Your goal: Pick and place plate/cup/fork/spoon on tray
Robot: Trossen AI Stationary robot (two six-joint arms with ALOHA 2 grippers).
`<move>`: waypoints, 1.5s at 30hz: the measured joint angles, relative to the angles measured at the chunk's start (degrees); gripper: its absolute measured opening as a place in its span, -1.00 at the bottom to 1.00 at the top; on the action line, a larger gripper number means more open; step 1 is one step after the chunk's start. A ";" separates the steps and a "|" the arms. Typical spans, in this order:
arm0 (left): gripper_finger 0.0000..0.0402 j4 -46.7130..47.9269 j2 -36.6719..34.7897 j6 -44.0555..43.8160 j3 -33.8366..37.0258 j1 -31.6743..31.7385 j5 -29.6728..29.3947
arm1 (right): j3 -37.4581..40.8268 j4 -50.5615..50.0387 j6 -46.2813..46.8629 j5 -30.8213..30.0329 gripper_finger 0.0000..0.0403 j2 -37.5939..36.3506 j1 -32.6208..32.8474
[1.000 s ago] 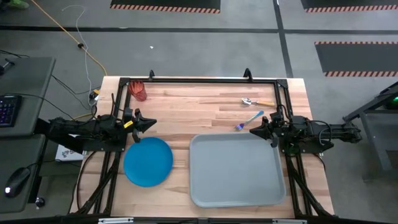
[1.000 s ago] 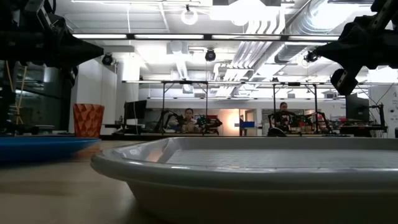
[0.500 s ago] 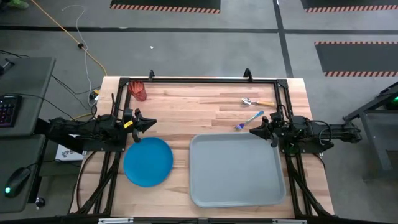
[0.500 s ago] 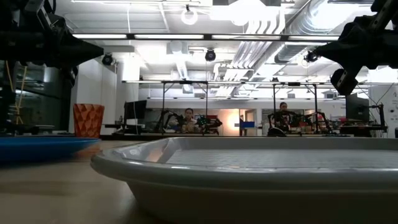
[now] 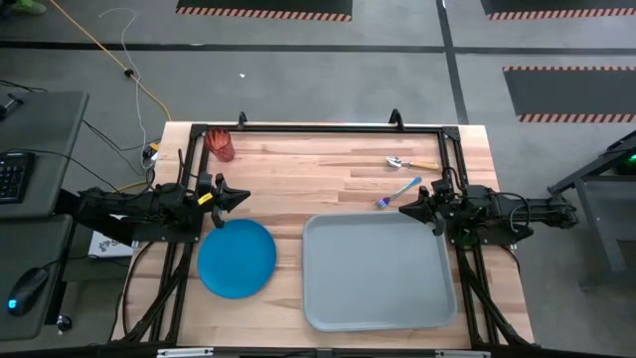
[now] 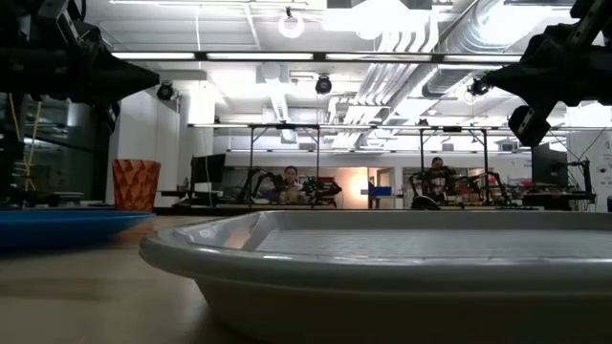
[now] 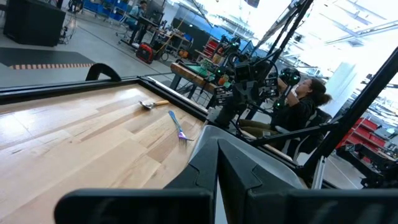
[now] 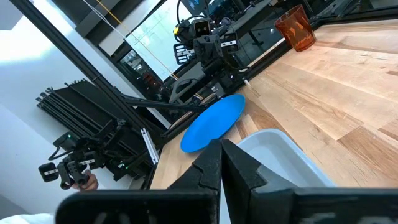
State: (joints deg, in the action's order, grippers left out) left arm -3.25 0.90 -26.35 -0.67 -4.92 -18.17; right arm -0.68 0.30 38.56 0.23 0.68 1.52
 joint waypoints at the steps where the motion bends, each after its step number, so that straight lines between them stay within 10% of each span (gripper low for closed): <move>1: -1.00 0.00 0.00 -0.04 -0.01 -0.01 0.00 | 0.01 0.02 0.01 0.00 -1.00 -0.01 0.00; 12: -0.96 -12.43 1.19 3.56 -0.01 0.24 -13.24 | 0.01 0.00 -0.01 0.02 -1.00 -0.01 0.00; 19: -0.60 -19.27 10.49 14.73 -6.55 4.58 -13.08 | 0.01 0.02 0.01 0.00 -1.00 0.01 0.02; 30: -0.03 11.71 43.48 22.91 -33.90 25.48 -20.90 | 0.01 0.00 -0.01 0.01 -1.00 0.01 0.00; 36: 0.03 37.66 59.61 16.16 -49.01 41.28 -9.25 | -0.01 0.00 0.01 0.00 -1.00 0.01 0.00; 45: 0.03 51.78 72.90 14.43 -55.03 51.89 -2.90 | -0.01 0.00 0.01 0.00 -1.00 0.01 0.00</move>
State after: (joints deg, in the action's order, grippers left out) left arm 48.54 73.80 -11.92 -55.70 46.97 -21.07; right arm -0.68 0.30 38.56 0.23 0.69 1.52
